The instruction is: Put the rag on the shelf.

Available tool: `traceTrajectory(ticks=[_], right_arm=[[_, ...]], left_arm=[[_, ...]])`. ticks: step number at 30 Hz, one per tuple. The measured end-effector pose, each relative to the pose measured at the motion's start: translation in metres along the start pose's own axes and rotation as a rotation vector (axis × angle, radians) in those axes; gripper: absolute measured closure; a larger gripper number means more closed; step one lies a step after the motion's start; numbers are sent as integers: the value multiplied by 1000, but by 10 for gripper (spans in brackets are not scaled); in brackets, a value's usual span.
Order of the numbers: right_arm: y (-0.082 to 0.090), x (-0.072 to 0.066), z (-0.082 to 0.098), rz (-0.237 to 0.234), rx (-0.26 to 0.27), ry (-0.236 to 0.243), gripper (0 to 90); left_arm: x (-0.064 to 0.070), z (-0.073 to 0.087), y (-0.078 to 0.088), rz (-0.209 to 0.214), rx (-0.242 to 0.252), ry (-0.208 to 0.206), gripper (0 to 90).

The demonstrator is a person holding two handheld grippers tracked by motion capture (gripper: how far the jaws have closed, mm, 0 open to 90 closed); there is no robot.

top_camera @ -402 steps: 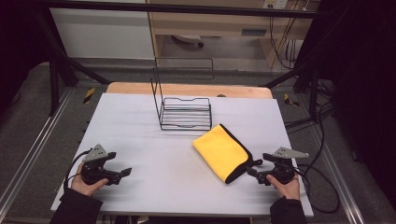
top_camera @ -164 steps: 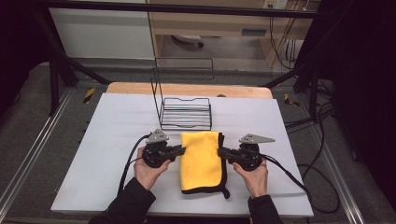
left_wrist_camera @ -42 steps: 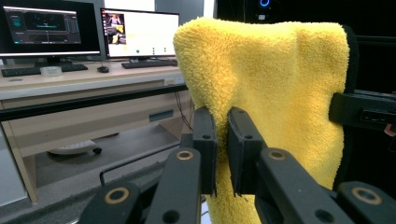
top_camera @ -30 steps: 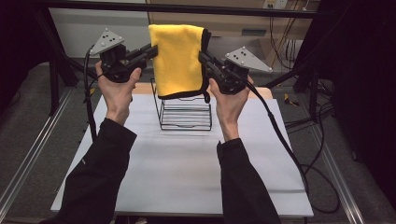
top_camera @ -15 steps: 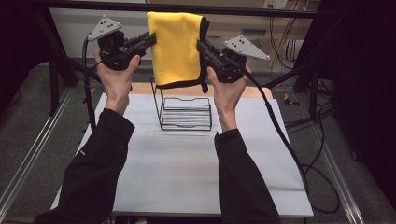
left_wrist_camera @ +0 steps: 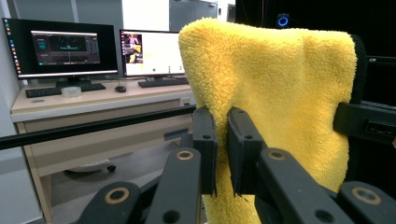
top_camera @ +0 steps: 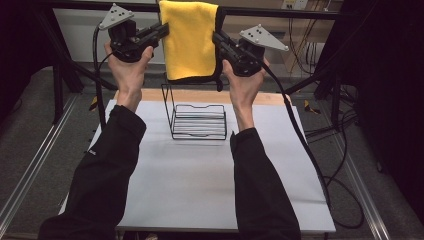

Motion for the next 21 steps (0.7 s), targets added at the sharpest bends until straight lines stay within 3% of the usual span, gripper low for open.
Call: traceTrajectory(ticks=[9, 21], right_arm=[[-13, 11, 6, -4, -14, 1, 817], [-13, 17, 29, -4, -72, 25, 817]], left_arm=[[-8, 6, -12, -15, 0, -12, 821], [-9, 30, -19, 14, -5, -24, 822]])
Point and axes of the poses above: each handheld gripper's, and its own axes: y roughly backward along the jaws, z roughly out of its underside, x roughly to its right, the point moved 6 cm from there along -y, roughly forward along the jaws, and after that the axes turned 14 degrees about -z, right-handed, at the moved point
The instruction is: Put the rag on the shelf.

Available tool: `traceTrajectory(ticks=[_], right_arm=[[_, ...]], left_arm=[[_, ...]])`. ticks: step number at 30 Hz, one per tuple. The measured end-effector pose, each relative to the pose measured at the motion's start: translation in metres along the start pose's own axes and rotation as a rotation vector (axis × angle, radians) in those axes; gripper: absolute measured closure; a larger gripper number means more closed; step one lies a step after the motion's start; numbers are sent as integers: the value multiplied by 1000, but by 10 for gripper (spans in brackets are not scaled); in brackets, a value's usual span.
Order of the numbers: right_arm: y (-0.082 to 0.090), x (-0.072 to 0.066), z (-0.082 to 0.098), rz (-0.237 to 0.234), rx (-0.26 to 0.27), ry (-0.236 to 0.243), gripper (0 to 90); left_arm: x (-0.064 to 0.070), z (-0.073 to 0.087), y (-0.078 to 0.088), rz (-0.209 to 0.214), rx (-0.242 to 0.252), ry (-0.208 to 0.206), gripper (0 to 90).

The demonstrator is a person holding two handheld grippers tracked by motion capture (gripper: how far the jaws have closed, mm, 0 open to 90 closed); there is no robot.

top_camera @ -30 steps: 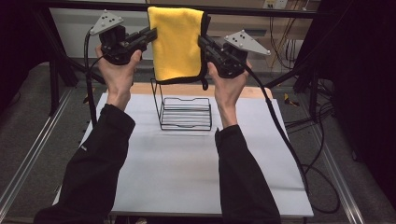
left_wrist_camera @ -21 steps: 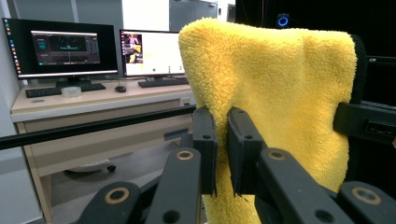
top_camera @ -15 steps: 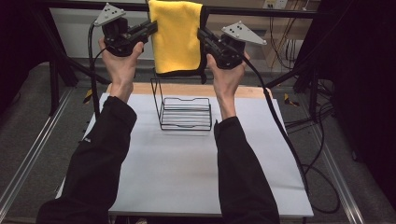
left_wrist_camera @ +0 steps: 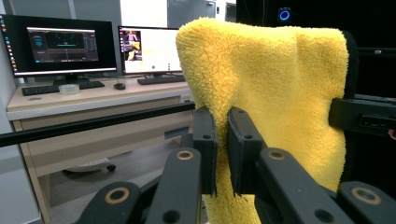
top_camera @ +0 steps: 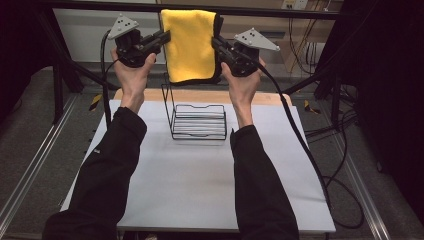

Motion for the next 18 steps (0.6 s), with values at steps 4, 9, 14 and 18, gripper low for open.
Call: traceTrajectory(ticks=[4, 9, 14, 18], right_arm=[[3, 2, 10, -1, -9, -20, 816], [6, 4, 18, 6, -25, -25, 816], [11, 9, 22, 16, -33, -34, 816], [16, 13, 21, 25, -24, -37, 816]], left_arm=[[2, 3, -2, 4, -6, -21, 822], [5, 8, -8, 12, -23, -28, 822], [11, 10, -15, 17, -37, -41, 822], [17, 5, -20, 20, -34, -50, 822]])
Point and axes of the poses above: each handheld gripper's, and its own axes: y roughly backward along the jaws, z roughly out of its underside, x roughly to its right, the point moved 6 cm from there along -y, roughly forward along the jaws, and after that the axes turned 14 degrees about -z, right-handed, at the moved point
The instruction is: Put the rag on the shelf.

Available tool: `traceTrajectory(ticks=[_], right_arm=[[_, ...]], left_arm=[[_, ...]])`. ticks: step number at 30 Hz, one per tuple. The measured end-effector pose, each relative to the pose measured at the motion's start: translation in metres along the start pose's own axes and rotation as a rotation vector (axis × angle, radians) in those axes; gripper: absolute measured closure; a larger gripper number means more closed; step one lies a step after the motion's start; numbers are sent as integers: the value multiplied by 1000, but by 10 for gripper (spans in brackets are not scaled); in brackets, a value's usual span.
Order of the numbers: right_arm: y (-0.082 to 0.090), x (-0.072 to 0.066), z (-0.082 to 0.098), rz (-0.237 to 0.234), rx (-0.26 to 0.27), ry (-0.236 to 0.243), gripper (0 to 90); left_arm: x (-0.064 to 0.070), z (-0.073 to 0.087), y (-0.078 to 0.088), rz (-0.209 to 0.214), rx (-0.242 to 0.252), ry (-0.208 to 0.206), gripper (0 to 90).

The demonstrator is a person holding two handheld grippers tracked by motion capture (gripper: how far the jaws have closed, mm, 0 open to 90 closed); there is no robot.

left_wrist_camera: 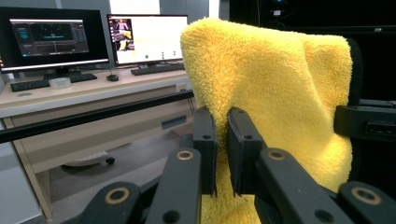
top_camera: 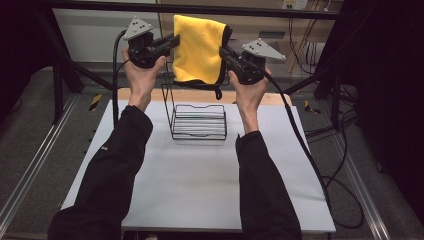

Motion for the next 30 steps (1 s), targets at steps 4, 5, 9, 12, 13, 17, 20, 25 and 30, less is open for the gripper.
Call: traceTrajectory(ticks=[4, 5, 9, 12, 13, 17, 20, 25, 30], right_arm=[[1, 0, 2, -1, -14, 7, 816], [1, -1, 4, -1, -22, 18, 816], [-2, -5, 13, -12, -39, 12, 816], [-1, -6, 20, -15, -45, 3, 816], [-1, -6, 22, -17, -48, 4, 816], [-2, -8, 28, -14, -65, 10, 816], [-1, -8, 33, -11, -74, 4, 816], [-1, -9, 42, -17, -94, 5, 816], [-4, -11, 45, -20, -105, 5, 816]], left_arm=[[6, 1, -3, 10, 4, -26, 823], [6, 5, -3, 10, -1, -29, 823], [3, 18, 1, 20, -15, -35, 823], [1, 26, 5, 30, -16, -40, 824], [1, 28, 6, 32, -17, -40, 824], [2, 33, 7, 32, -21, -62, 824], [3, 35, 8, 34, -30, -81, 825], [5, 41, 10, 44, -41, -89, 826], [1, 46, 13, 34, -75, -107, 826]])
Point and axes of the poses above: each handheld gripper's, and its own axes: y roughly backward along the jaws, z roughly out of its underside, x roughly to its right, the point moved 6 cm from there along -y, roughly forward along the jaws, and after that the axes turned 14 degrees about -z, right-handed, at the moved point
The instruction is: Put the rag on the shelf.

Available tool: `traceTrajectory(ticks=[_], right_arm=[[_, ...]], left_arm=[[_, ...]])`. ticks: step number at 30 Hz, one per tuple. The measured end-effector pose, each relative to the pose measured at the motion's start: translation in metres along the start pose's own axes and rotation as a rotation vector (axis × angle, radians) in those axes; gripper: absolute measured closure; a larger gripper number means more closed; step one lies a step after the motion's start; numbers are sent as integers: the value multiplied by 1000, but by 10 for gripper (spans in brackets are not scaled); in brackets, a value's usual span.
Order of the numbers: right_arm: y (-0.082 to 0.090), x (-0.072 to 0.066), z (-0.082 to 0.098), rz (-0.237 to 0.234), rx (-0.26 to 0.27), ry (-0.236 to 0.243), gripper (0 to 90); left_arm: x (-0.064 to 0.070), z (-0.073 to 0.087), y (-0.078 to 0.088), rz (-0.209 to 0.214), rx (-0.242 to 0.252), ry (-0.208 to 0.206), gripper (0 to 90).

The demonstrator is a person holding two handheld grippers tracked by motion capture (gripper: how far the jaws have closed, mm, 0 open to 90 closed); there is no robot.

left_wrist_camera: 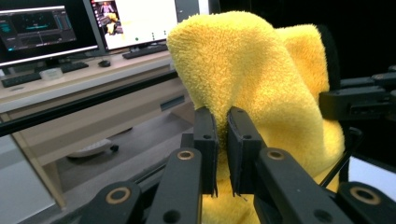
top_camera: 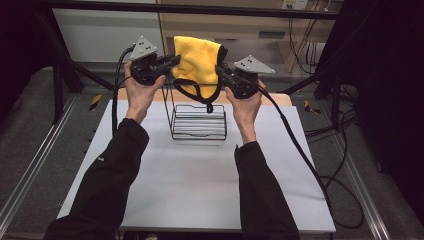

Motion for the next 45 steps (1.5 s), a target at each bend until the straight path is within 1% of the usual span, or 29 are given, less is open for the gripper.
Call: traceTrajectory(ticks=[2, 4, 6, 7, 11, 13, 17, 19, 21, 24, 26, 28, 29, 32, 35, 36, 38, 39, 43, 45], right_arm=[[0, 1, 0, 2, -4, 10, 816], [2, 2, -1, 4, -2, 3, 816], [4, 3, -6, -1, 17, -10, 816], [5, 4, -9, -1, 25, -9, 816], [8, 1, -26, 2, 66, 18, 816], [9, 0, -35, 7, 92, 28, 817], [11, -3, -48, 23, 124, 72, 817], [13, -3, -50, 32, 140, 92, 817], [14, -3, -51, 36, 145, 103, 818], [16, -1, -49, 42, 143, 107, 818], [17, 1, -49, 45, 144, 107, 818], [18, 3, -48, 47, 149, 109, 817], [19, 3, -47, 43, 153, 104, 818], [16, 4, -40, 34, 130, 90, 817], [14, 2, -29, 17, 104, 82, 817], [14, 1, -27, 13, 104, 74, 817], [13, -1, -21, 5, 89, 71, 817], [13, -2, -18, 4, 80, 72, 817], [13, 0, -9, 14, 58, 66, 816], [14, 1, -4, 17, 40, 65, 816]], left_arm=[[0, 0, 2, 5, -4, -2, 827], [0, -3, 4, 5, 0, -5, 827], [0, -11, 8, 6, 23, -8, 827], [0, -17, 10, 4, 33, -11, 828], [-1, -39, 14, 3, 76, 6, 828], [-3, -47, 14, -5, 92, 17, 828], [-7, -54, 9, -7, 107, 56, 829], [-9, -55, 5, -8, 101, 63, 829], [-10, -56, -1, -6, 96, 76, 829], [-7, -60, -7, -2, 102, 71, 829], [-4, -62, -11, -2, 105, 52, 829], [-2, -63, -13, -1, 118, 51, 829], [-2, -62, -14, 5, 119, 55, 829], [-1, -54, -14, 14, 106, 53, 829], [0, -41, -6, 33, 96, 60, 829], [0, -37, -3, 39, 88, 57, 828], [1, -27, 2, 37, 71, 42, 828], [1, -23, 3, 36, 61, 30, 828], [2, -7, 5, 38, 21, 32, 828], [3, 1, 5, 46, 7, 31, 827]])
Point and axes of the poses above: each handheld gripper's, and its own axes: y roughly backward along the jaws, z roughly out of its underside, x roughly to its right, the point moved 6 cm from there along -y, roughly forward along the jaws, and after that the axes turned 14 degrees about -z, right-handed, at the moved point
